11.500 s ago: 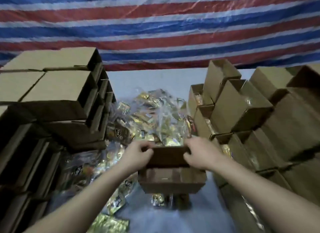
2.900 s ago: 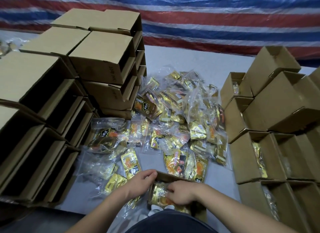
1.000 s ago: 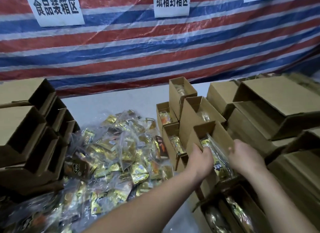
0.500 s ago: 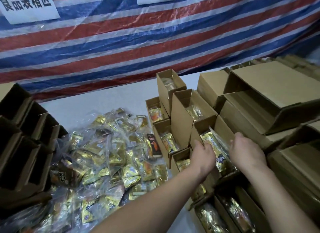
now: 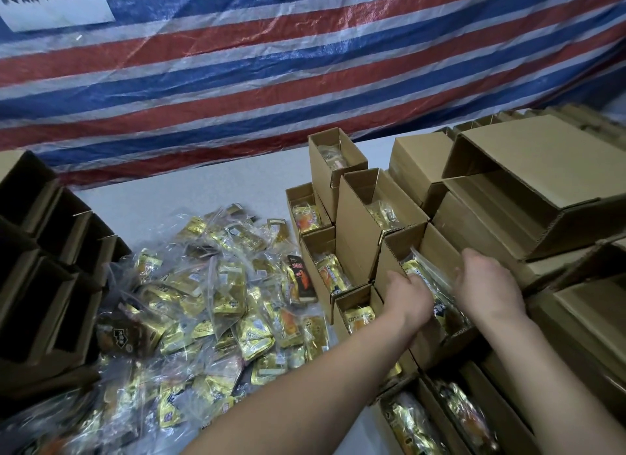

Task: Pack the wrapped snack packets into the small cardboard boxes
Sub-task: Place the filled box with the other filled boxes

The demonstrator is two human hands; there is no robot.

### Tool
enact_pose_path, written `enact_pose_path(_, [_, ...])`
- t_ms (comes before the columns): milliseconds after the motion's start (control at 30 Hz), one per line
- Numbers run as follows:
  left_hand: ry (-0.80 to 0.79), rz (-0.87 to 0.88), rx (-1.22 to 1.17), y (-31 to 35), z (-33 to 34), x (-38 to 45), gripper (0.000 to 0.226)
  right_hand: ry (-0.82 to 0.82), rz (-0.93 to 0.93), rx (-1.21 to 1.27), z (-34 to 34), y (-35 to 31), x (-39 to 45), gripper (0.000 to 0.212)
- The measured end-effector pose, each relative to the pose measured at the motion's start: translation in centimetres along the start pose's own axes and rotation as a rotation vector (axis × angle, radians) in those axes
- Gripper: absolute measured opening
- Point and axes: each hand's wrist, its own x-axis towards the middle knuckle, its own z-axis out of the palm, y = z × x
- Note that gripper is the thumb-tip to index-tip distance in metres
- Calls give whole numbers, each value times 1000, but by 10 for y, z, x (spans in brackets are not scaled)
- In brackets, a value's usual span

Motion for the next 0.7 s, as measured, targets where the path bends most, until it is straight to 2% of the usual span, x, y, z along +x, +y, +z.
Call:
enact_pose_path(200, [18, 25, 9, 3, -1, 0, 43, 31, -37, 21, -1, 0, 1, 6])
enact_pose_path(300, [-35, 5, -9, 5, -4, -5, 53, 52, -59, 53, -4, -2, 0, 4])
enact_pose_path(433, [-76, 27, 12, 1, -17, -12, 63, 78, -114, 123, -12, -10, -4, 22])
enact_pose_path(567, [-24, 86, 10, -1, -55, -25, 70, 166, -226, 238, -17, -26, -9, 28])
enact_pose_path(633, [15, 131, 28, -8, -87, -32, 63, 188, -300, 321, -17, -42, -14, 24])
enact_pose_path(700, [38, 148, 44, -22, -123, -40, 51, 127, -360, 439, -13, -63, -21, 21])
